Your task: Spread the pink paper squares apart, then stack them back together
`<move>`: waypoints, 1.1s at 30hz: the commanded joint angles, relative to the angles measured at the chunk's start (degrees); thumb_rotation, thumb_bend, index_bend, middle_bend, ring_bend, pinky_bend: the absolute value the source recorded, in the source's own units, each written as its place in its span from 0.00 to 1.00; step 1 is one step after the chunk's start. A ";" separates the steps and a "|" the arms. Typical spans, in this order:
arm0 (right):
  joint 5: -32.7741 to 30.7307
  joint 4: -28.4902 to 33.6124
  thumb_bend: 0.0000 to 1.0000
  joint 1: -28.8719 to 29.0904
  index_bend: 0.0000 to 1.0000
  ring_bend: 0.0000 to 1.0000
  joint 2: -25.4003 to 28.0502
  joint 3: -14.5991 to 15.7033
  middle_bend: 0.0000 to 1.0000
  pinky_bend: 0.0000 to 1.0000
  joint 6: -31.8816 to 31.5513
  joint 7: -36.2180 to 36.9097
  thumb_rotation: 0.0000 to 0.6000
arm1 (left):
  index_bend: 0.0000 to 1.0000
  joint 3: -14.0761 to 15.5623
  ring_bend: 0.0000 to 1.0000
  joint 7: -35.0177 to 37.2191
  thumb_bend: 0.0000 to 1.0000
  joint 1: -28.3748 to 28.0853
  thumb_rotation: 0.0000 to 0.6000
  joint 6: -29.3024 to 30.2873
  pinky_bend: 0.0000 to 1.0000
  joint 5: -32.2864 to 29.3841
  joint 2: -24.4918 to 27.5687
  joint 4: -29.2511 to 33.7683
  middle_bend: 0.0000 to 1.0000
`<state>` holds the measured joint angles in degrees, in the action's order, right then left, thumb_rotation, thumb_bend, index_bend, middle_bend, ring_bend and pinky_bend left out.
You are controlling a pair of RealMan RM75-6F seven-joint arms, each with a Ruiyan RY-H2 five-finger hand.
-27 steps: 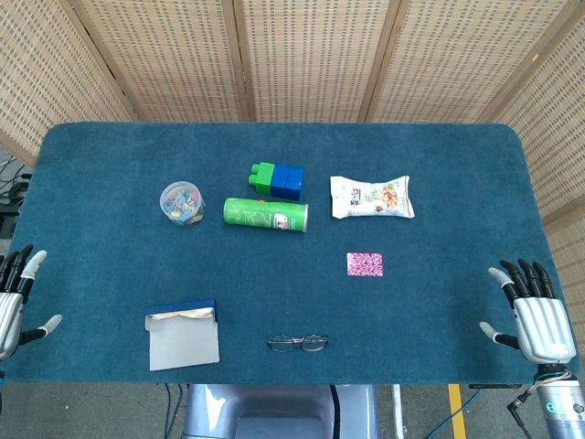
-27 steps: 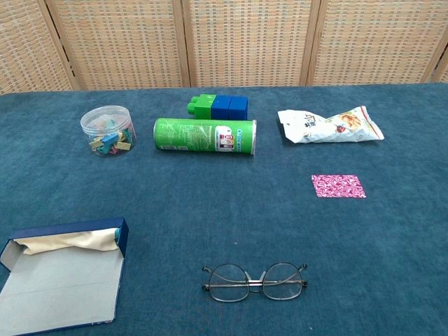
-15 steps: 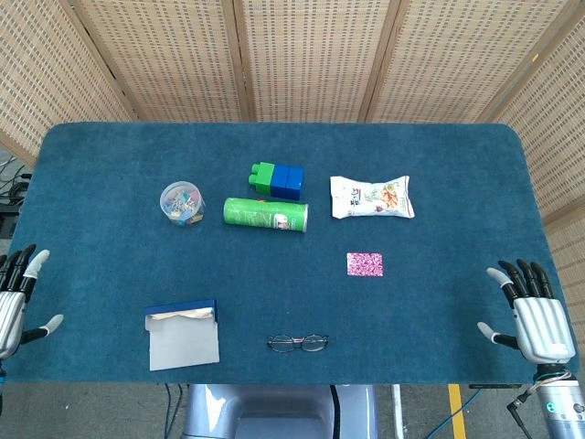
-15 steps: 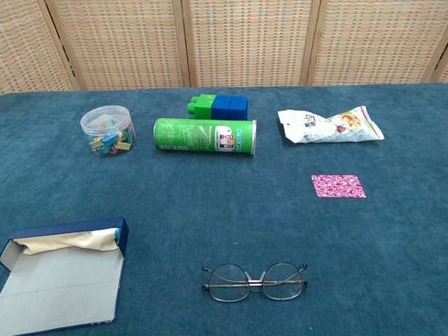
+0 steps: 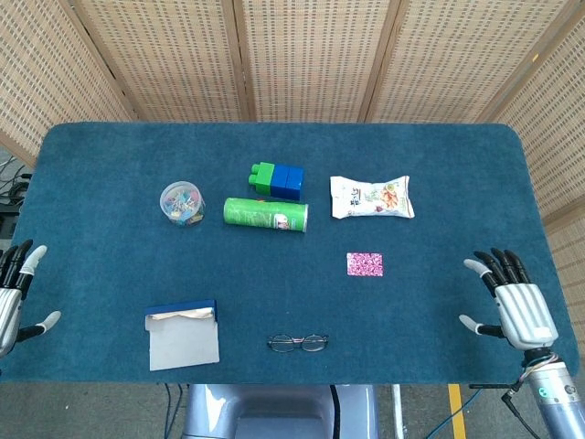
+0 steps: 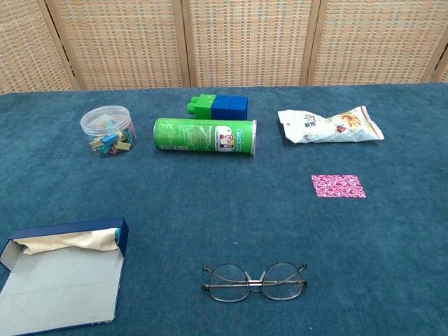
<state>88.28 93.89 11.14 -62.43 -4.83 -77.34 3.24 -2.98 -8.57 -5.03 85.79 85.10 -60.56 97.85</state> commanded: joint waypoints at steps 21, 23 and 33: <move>3.75 -9.24 0.67 25.06 0.23 0.00 -3.61 -2.43 0.18 0.00 30.30 15.96 1.00 | 0.04 -1.72 0.00 -2.42 0.13 -2.04 1.00 -1.73 0.00 -1.49 2.24 3.25 0.00; 3.95 -10.64 0.67 26.82 0.23 0.00 -4.67 -1.95 0.18 0.00 32.66 15.78 1.00 | 0.04 -1.75 0.00 -2.50 0.13 -2.17 1.00 -1.87 0.00 -1.55 2.26 3.29 0.00; 3.57 -17.38 0.67 31.90 0.23 0.00 -9.66 0.41 0.19 0.00 38.86 12.77 1.00 | 0.04 -1.60 0.00 -2.02 0.13 -2.18 1.00 -2.37 0.00 -2.60 1.98 2.40 0.00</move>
<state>92.09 77.64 42.42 -71.21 -5.09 -39.53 16.89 -4.64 -10.69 -7.27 83.47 82.69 -58.54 100.38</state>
